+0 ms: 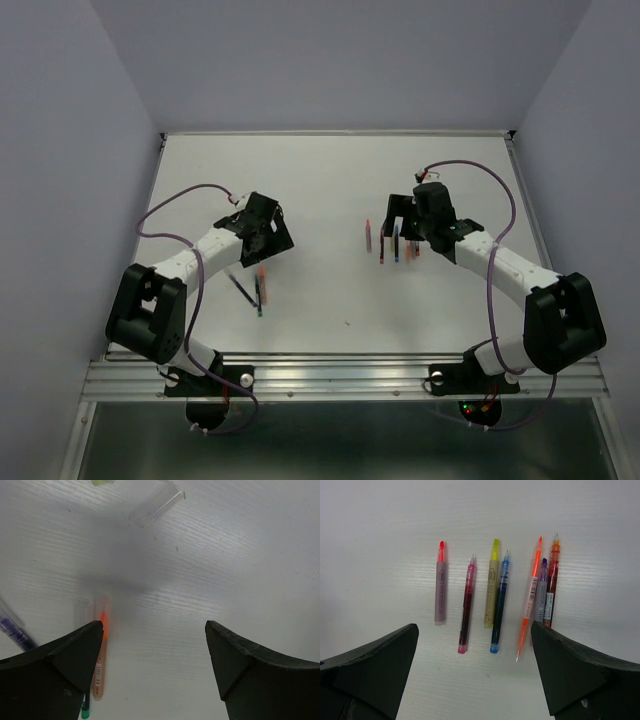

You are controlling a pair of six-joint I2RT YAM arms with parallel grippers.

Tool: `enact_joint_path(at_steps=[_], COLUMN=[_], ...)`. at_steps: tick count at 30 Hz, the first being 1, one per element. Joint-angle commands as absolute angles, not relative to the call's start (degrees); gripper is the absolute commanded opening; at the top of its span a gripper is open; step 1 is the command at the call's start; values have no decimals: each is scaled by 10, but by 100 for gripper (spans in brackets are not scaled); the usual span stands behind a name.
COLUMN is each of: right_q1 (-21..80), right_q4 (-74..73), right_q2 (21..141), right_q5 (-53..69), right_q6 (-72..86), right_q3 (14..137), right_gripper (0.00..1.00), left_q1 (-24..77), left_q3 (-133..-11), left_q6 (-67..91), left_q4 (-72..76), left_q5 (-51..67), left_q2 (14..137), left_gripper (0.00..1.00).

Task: Open the pen caps

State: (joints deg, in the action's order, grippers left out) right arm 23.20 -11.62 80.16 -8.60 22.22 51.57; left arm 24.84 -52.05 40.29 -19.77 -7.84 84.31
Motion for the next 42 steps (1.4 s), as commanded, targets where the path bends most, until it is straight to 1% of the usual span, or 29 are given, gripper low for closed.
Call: enact_joint_path(at_steps=[1, 16, 22, 32, 34, 35, 37, 38, 40, 42], right_q1=[229, 229, 229, 229, 229, 229, 229, 229, 229, 229], right_q4=[-108, -107, -107, -108, -107, -107, -107, -107, -107, -107], right_q2=[782, 781, 785, 790, 791, 791, 792, 791, 792, 794], right_q5=[-99, -113, -114, -115, -117, -118, -119, -120, -120, -120], right_q6=[212, 209, 208, 208, 207, 208, 208, 207, 207, 207], right_q3=[512, 505, 505, 505, 505, 505, 504, 504, 504, 505], right_gripper=[100, 100, 100, 100, 100, 100, 100, 100, 100, 100], left_q1=[252, 254, 254, 254, 254, 254, 254, 254, 254, 254], left_q3=[-519, -500, -503, -496, -497, -498, -500, -499, -497, -491], left_q6=[410, 414, 412, 416, 414, 414, 413, 414, 417, 418], left_q4=[-208, -223, -221, -211, -209, -210, -210, -210, -207, -207], left_q5=[-82, -105, -105, -108, -106, -106, -107, -105, -104, -101], left_q2=[848, 857, 866, 877, 884, 887, 896, 898, 902, 903], left_gripper=[93, 90, 83, 81, 76, 72, 69, 65, 65, 61])
